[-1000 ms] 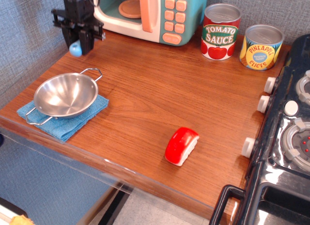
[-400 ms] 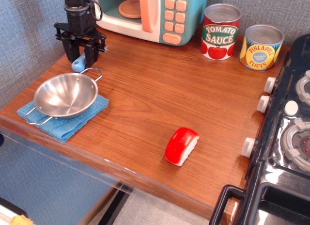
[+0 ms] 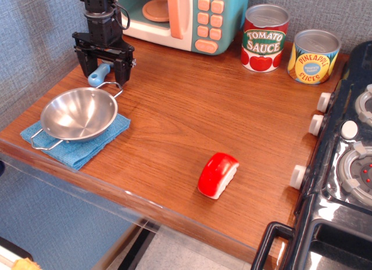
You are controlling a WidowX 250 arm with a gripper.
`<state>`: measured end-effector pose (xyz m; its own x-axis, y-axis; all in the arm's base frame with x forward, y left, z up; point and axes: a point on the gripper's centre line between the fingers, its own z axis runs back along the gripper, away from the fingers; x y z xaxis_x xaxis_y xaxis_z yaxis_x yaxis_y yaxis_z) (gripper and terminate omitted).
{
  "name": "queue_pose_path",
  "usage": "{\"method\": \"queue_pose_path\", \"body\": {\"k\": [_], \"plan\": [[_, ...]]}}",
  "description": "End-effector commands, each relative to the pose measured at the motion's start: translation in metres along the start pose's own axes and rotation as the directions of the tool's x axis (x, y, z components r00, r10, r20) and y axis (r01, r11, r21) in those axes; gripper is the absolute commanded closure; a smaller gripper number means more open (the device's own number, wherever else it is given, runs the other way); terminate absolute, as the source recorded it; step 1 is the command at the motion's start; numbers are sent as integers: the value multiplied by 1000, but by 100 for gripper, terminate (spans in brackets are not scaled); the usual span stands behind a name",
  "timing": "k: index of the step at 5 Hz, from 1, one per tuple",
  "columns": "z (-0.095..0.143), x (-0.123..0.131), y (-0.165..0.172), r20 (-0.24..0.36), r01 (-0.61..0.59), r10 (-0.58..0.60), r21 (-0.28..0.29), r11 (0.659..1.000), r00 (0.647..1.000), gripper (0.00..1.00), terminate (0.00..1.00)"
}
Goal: Put the spoon above the bowl.
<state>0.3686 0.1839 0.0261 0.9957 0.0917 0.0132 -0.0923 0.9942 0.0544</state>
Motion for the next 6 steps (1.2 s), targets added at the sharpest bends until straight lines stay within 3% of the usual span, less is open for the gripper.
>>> {"method": "queue_pose_path", "body": {"k": [1,4,6], "plan": [[86,7,-20,192,51,-50,-1,999,980,0,0],[98,4,-67,181,127,-126,4,992,975,0,0],[98,3,-65,174,63,-62,-2,998,983,0,0]]}}
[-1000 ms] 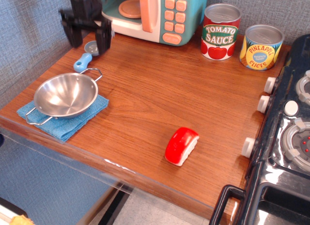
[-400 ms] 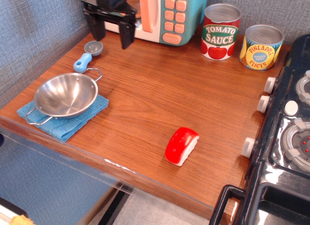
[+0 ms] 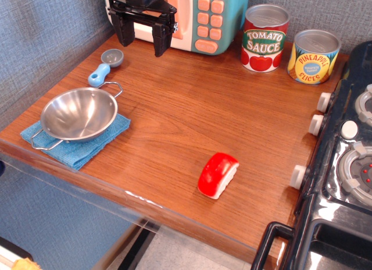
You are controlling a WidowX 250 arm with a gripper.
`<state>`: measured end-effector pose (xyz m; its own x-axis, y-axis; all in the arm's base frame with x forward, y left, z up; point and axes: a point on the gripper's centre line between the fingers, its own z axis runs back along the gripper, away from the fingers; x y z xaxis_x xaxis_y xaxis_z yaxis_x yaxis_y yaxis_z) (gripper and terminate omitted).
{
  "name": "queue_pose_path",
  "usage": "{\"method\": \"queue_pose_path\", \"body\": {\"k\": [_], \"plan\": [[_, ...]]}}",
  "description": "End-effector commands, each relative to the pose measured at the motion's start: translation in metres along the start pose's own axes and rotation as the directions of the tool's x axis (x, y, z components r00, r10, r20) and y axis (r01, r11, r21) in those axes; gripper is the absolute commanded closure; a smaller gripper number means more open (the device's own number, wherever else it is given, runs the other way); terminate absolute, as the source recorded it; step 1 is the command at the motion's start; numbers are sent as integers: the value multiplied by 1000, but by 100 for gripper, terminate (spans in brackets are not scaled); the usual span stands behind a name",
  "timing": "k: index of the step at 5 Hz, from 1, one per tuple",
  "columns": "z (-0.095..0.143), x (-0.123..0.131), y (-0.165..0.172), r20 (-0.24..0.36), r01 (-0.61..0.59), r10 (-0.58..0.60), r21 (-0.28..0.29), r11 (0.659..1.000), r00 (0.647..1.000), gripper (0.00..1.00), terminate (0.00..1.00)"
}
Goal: Put the spoon above the bowl.
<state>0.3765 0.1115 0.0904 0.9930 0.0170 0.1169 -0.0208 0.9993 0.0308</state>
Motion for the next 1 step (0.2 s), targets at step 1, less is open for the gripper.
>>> {"method": "queue_pose_path", "body": {"k": [1], "plan": [[30,4,3,67,-5,4,23,1000,998,0,100]]}}
